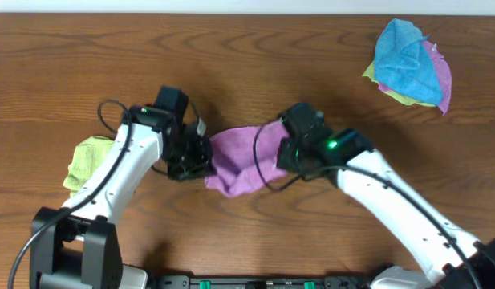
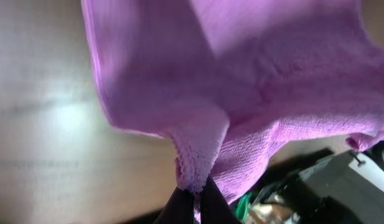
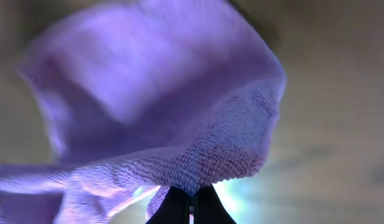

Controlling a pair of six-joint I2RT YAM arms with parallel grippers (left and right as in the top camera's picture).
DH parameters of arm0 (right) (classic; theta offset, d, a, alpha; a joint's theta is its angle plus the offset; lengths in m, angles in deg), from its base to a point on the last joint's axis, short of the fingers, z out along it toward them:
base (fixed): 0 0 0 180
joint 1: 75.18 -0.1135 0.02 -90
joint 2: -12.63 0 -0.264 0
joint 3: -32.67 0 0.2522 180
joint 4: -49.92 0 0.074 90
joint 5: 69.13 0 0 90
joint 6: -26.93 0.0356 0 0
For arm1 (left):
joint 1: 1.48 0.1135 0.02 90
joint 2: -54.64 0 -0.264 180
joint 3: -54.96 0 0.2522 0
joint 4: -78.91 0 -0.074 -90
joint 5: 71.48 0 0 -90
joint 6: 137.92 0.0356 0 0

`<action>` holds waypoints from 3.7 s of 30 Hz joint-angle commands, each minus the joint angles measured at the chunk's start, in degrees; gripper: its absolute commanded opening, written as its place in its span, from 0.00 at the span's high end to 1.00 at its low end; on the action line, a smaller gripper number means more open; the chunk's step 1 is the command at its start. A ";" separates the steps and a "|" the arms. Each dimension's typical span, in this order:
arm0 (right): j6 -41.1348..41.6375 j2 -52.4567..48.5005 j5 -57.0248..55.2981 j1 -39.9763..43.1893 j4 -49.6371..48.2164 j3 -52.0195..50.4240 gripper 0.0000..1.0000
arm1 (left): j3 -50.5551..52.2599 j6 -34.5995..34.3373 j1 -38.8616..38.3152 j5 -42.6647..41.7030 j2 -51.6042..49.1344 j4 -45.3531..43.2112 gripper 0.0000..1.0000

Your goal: Fold the cloth

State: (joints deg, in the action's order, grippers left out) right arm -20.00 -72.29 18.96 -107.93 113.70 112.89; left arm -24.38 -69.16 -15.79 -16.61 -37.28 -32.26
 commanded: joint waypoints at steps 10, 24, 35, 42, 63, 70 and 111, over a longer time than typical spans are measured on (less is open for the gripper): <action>-12.44 0.15 -4.48 6.56 -14.12 7.06 0.99 | -12.37 -2.10 7.15 4.66 0.85 -7.78 0.94; -17.55 0.15 -11.19 7.41 -22.53 7.85 0.99 | -25.57 -0.59 11.34 7.17 0.85 -8.90 0.94; -20.72 -4.90 -11.61 10.51 -29.66 8.98 0.99 | -25.57 0.44 11.28 8.72 -4.04 -12.24 0.94; -24.20 -12.50 -11.96 11.89 -33.00 14.29 0.99 | -25.83 -1.49 11.28 8.55 -9.90 -21.62 0.94; -27.28 -20.74 -14.58 12.44 -23.58 25.92 0.99 | -38.18 1.07 11.28 10.10 -15.78 -14.99 0.94; -27.28 -20.74 -14.36 12.15 -17.25 25.92 0.99 | -38.18 3.34 11.28 10.58 -15.78 -7.76 0.94; -14.36 -20.65 -10.05 5.33 38.10 25.92 0.43 | -38.16 7.93 11.28 7.85 -15.78 20.02 0.94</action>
State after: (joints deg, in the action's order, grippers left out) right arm -35.19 -92.95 7.86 -102.09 151.21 138.11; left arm -61.91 -62.40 -4.69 -7.83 -52.84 -12.68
